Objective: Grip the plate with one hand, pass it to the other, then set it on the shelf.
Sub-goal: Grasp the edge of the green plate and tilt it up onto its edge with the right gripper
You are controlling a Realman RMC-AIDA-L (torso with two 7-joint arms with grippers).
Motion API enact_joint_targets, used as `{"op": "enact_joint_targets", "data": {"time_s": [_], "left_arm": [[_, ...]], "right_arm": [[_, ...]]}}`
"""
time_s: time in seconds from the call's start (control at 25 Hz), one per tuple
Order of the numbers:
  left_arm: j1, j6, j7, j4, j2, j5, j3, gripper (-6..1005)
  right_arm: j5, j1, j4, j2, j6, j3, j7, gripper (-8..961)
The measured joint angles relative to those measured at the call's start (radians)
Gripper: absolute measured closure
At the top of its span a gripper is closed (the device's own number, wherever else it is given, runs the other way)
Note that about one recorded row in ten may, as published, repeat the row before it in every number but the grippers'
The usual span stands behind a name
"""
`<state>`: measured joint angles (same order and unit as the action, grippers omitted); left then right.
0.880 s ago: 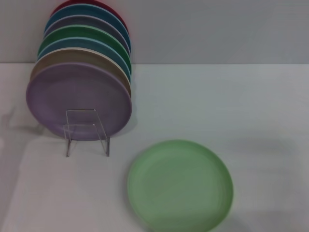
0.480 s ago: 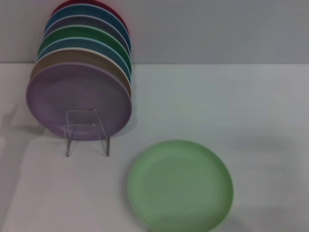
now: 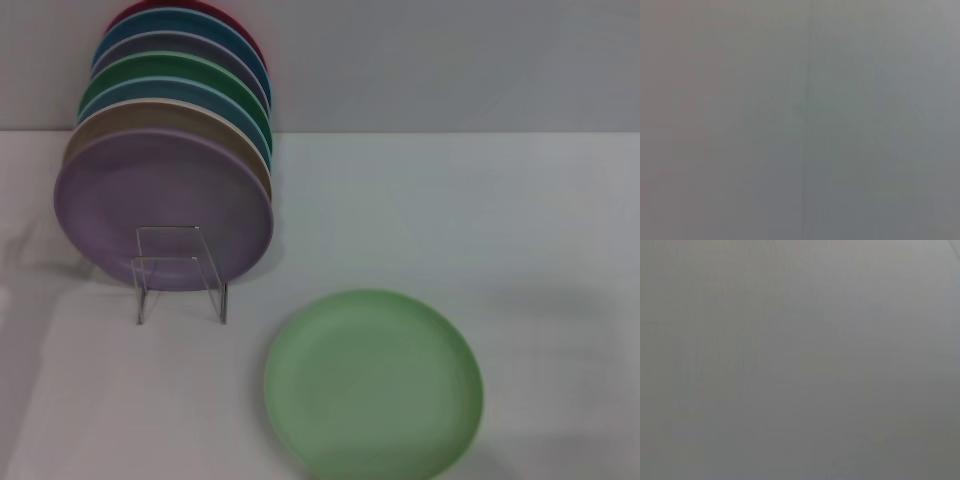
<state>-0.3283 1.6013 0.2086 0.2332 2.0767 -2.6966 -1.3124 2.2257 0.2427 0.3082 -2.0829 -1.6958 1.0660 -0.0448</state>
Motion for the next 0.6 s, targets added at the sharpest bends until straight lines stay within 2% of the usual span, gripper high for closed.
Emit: {"op": "enact_joint_targets", "data": {"time_s": [0.6], "left_arm": [[0.004,0.013,-0.002,0.0,-0.001,0.003,0.01,165]], "right_arm": [[0.004,0.018,-0.001,-0.002,0.02,-0.002,0.0,329]]}}
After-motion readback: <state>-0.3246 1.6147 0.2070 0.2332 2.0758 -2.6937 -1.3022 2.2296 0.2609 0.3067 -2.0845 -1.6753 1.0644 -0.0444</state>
